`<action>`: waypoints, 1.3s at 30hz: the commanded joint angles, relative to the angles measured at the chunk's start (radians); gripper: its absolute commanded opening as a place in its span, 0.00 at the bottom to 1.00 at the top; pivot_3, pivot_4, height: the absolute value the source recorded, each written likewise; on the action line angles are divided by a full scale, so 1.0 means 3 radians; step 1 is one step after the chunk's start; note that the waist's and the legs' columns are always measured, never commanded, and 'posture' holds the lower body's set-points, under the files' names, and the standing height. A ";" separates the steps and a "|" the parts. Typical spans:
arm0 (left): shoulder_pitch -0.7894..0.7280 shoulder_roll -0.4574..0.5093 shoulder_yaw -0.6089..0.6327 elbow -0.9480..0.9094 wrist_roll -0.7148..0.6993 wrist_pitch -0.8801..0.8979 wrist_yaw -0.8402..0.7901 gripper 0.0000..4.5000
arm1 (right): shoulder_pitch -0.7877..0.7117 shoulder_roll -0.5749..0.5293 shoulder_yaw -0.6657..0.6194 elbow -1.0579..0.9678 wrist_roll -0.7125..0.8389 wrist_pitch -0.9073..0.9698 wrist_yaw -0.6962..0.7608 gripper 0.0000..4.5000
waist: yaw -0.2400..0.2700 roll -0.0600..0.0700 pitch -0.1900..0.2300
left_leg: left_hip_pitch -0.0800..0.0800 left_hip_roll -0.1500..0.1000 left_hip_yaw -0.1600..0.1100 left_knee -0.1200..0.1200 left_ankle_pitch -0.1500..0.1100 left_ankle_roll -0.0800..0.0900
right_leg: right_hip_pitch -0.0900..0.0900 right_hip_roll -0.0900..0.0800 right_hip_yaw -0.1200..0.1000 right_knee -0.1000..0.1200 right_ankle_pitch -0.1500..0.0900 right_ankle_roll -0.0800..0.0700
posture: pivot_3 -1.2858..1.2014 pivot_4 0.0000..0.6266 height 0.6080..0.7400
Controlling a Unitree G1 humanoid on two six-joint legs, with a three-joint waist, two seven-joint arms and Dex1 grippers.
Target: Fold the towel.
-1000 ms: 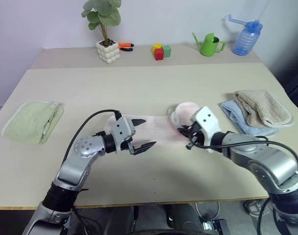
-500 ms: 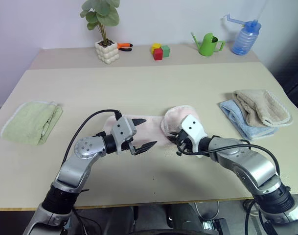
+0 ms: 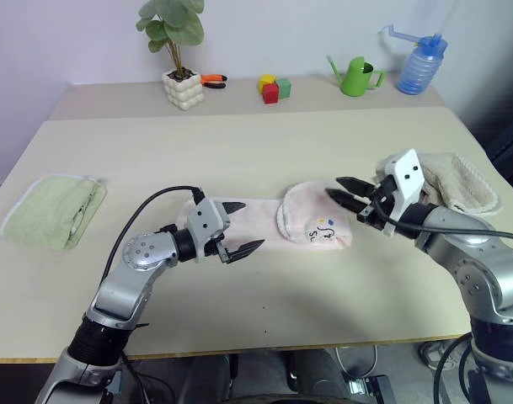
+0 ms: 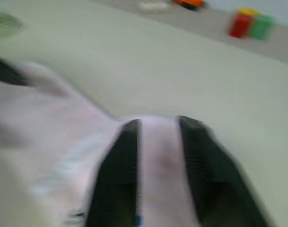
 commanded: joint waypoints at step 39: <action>0.1841 -0.0706 0.1706 -0.1294 -0.2077 0.1818 0.1674 1.00 | -0.0097 0.0013 0.1199 0.0073 -0.1255 -0.1514 0.0926 0.99 | 0.0016 -0.0007 0.0002 | 0.0000 -0.0005 -0.0002 0.0001 0.0000 -0.0001 | 0.0001 -0.0016 -0.0006 -0.0001 -0.0001 0.0000 | 0.52 0.24 0.92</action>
